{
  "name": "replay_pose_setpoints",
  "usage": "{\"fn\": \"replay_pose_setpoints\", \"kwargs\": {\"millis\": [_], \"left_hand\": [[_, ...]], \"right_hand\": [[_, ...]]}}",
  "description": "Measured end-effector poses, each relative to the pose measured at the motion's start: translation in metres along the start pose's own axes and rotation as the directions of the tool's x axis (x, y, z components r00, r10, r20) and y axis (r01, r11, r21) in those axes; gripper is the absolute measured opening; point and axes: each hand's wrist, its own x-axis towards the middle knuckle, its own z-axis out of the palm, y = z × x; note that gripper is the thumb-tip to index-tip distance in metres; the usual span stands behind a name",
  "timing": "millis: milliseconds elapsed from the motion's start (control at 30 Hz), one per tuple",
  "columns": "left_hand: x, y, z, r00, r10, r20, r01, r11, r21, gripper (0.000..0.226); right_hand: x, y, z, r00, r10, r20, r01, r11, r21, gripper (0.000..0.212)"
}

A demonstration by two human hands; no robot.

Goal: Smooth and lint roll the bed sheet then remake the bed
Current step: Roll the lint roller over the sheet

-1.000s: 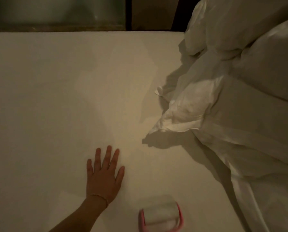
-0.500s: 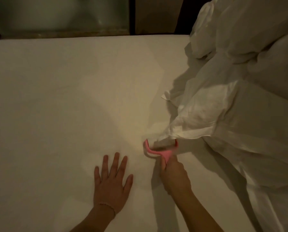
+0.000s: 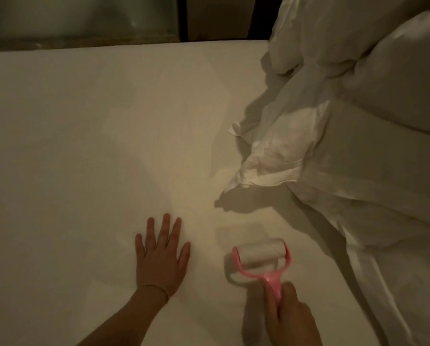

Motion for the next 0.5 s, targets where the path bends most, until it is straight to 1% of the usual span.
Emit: {"fn": "replay_pose_setpoints", "kwargs": {"millis": [33, 67, 133, 167, 200, 300, 333, 400, 433, 467, 500], "left_hand": [[0.0, 0.0, 0.0, 1.0, 0.0, -0.004, 0.0, 1.0, 0.004, 0.065], [0.001, 0.0, 0.0, 1.0, -0.002, -0.007, 0.002, 1.0, 0.008, 0.065], [-0.001, 0.003, -0.001, 1.0, -0.013, -0.01, 0.013, 1.0, 0.009, 0.065], [-0.003, 0.004, 0.0, 1.0, -0.02, -0.011, 0.02, 1.0, 0.008, 0.066], [-0.006, 0.006, 0.001, 1.0, -0.024, -0.01, 0.024, 1.0, 0.007, 0.066], [-0.023, 0.015, 0.006, 1.0, -0.025, 0.004, 0.025, 1.0, -0.007, 0.068], [-0.03, 0.019, 0.007, 1.0, -0.027, 0.004, 0.027, 1.0, -0.011, 0.069], [-0.045, 0.028, 0.009, 1.0, -0.021, 0.007, 0.021, 1.0, -0.016, 0.071], [-0.053, 0.031, 0.01, 1.0, -0.011, 0.014, 0.011, 1.0, -0.016, 0.071], [-0.062, 0.034, 0.01, 1.0, 0.006, 0.02, -0.006, 1.0, -0.012, 0.072], [-0.071, 0.036, 0.01, 0.999, 0.029, 0.026, -0.029, 1.0, -0.007, 0.072]], "right_hand": [[0.017, -0.003, -0.003, 0.998, 0.025, 0.05, -0.027, 0.999, 0.039, 0.046], [0.037, -0.001, 0.001, 0.999, 0.04, 0.034, -0.042, 0.996, 0.074, 0.041], [0.067, -0.004, 0.008, 0.996, 0.011, 0.084, -0.015, 0.999, 0.05, 0.039], [0.07, -0.001, 0.015, 0.995, -0.014, 0.099, 0.01, 0.999, 0.041, 0.039], [0.066, 0.001, 0.02, 0.994, -0.005, 0.108, 0.0, 0.999, 0.04, 0.04], [0.02, 0.03, 0.024, 0.977, 0.081, 0.196, -0.09, 0.995, 0.033, 0.039], [0.002, 0.044, 0.024, 0.973, 0.116, 0.199, -0.128, 0.99, 0.05, 0.039], [-0.04, 0.066, 0.02, 0.971, 0.184, 0.155, -0.191, 0.981, 0.032, 0.039], [-0.061, 0.075, 0.021, 0.966, 0.206, 0.156, -0.202, 0.978, -0.044, 0.038], [-0.082, 0.084, 0.022, 0.97, 0.194, 0.147, -0.19, 0.981, -0.042, 0.039], [-0.103, 0.093, 0.023, 0.985, 0.153, 0.075, -0.152, 0.988, -0.018, 0.043]]}}
